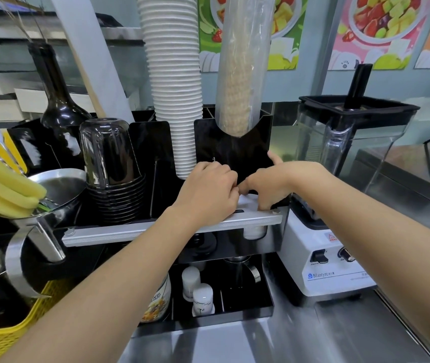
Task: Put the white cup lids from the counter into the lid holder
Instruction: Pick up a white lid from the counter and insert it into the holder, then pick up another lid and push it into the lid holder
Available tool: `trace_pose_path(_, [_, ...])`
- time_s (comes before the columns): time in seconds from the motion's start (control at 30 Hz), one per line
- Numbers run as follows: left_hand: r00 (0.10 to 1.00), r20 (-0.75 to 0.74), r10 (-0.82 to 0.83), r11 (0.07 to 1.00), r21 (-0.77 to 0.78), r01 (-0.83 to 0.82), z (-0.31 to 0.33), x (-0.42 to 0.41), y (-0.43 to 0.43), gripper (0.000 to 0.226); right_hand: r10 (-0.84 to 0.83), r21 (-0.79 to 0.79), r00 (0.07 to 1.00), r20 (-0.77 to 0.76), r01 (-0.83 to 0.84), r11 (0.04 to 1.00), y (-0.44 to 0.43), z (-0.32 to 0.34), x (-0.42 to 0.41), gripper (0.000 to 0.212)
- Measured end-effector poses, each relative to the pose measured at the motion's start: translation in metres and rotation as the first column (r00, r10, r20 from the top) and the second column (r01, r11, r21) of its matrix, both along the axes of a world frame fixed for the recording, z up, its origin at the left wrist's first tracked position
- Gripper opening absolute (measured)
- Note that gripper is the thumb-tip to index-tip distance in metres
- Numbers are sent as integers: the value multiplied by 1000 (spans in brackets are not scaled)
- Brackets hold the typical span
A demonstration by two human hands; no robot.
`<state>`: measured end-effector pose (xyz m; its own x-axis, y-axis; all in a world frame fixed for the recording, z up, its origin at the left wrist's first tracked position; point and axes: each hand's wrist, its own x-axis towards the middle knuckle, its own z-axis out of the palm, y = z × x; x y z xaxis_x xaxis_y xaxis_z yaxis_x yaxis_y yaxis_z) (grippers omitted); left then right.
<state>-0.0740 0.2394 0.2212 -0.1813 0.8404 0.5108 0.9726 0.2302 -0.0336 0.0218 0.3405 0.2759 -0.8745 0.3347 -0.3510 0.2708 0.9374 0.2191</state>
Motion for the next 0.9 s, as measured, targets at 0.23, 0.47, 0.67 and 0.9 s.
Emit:
trace_pose_path(0.23, [999,28,-17,998,54,15,5,11,-13,21,46,-97,979,-199,-66,993,11,-10,10,50])
trace_pose_path(0.47, [988,153,4,983,179,-32,8,32,-67,37,-61,-276,860,-507,-95,956,-12,4,42,57])
trace_pose_path(0.67, [957,291,18,986,152,-65,-26,65,-130,47,-179,-390,644,-744,-200,899,-62,-22,100,61])
trace_pose_path(0.9, [905,423,50,998,16,-62,-103,103,-182,62,-276,-546,702,-656,-189,816,-122,-113,150,77])
